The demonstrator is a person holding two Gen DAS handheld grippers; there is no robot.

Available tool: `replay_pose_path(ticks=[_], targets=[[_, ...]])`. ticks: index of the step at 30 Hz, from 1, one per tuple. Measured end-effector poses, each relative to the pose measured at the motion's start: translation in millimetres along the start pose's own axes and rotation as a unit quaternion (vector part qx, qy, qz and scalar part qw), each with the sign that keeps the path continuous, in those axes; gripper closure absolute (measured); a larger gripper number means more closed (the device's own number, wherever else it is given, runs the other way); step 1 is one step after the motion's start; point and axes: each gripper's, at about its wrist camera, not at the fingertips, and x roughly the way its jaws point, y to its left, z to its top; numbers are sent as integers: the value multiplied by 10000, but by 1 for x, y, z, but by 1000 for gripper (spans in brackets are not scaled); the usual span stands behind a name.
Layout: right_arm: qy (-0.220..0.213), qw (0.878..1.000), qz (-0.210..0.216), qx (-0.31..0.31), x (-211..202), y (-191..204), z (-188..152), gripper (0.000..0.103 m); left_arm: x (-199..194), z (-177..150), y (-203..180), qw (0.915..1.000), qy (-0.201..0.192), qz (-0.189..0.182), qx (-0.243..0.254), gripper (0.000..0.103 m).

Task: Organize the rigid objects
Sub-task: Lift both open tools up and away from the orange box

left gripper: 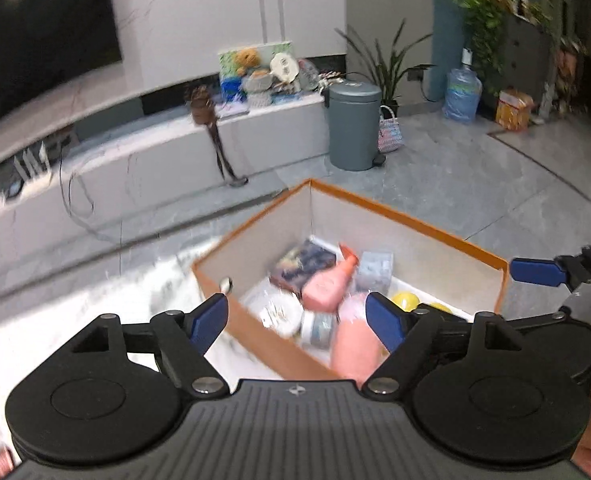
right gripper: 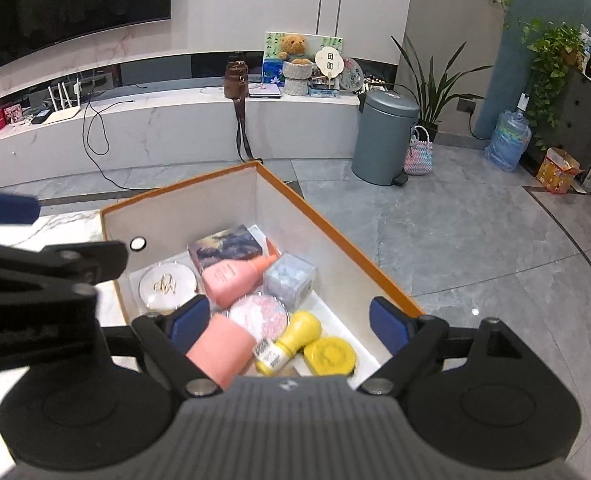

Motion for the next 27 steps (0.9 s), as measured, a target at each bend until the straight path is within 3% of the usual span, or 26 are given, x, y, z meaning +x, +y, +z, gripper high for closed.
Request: replay_pose_path(ticks=[5, 10, 15, 27], targets=[[139, 9997, -91, 193, -5, -13, -28, 12, 3, -27, 11, 9989, 37, 176, -441, 5], [233, 9986, -322, 338, -14, -25, -51, 12, 13, -43, 8, 9991, 272, 252, -202, 5], [-21, 9985, -444, 328, -22, -21, -48, 11, 15, -54, -4, 9991, 301, 277, -108, 5], [34, 9988, -479, 116, -16, -5, -51, 11, 12, -53, 2, 9985, 296, 344, -308, 6]])
